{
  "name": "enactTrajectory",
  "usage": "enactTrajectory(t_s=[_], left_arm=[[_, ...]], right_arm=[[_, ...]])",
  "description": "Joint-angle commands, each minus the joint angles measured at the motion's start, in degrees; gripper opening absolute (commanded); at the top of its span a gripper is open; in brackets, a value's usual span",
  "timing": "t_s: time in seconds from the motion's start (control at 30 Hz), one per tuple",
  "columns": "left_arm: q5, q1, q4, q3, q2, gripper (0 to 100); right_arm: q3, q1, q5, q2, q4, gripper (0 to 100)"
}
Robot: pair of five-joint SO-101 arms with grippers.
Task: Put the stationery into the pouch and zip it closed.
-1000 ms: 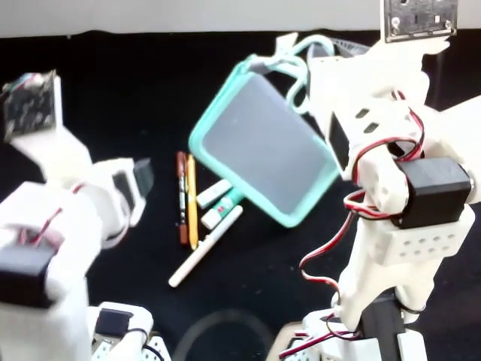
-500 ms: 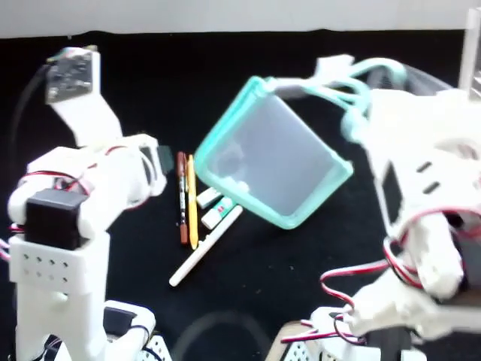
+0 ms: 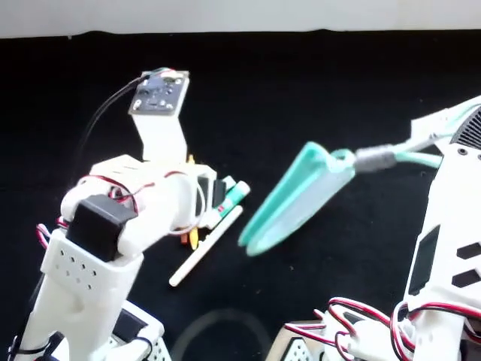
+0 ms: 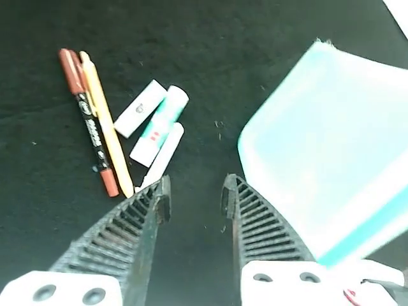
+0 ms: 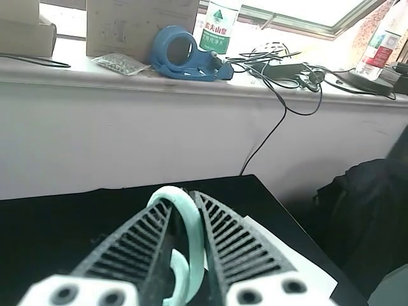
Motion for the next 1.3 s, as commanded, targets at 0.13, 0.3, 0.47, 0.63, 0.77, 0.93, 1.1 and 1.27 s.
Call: enactTrajectory(t_s=[0.13,0.3,0.47,0.63,0.77,0.93,1.1,1.27], left_arm=[[0.0,8.7,-0.9,5.4,0.3,15],[0.4,10.9,-0.4,1.6,0.2,15],[0.1,11.5,5.2,-10.0,0.3,15],[0.0,8.7,8.2,-13.4,-0.1,15],[0.0,6.2,8.2,-13.4,-0.1,15],[0.0,3.3,8.2,-13.4,-0.1,15],[0.0,2.5,8.2,-13.4,-0.1,15],[0.0,0.7,8.2,-13.5,-0.1,15]], right_arm=[[-0.9,-4.1,0.2,0.0,0.7,0.6],[-0.8,-8.7,-3.4,0.6,0.4,0.6],[2.6,-17.2,-4.0,0.5,-1.8,0.6],[6.7,-28.8,-4.0,0.5,-10.5,0.6],[12.2,-29.3,-4.0,0.6,-25.5,0.6],[12.5,-29.6,-3.9,0.3,-38.5,0.6],[12.5,-33.2,-7.5,-0.3,-35.1,0.6],[12.5,-39.3,-8.3,0.0,-33.7,0.6]])
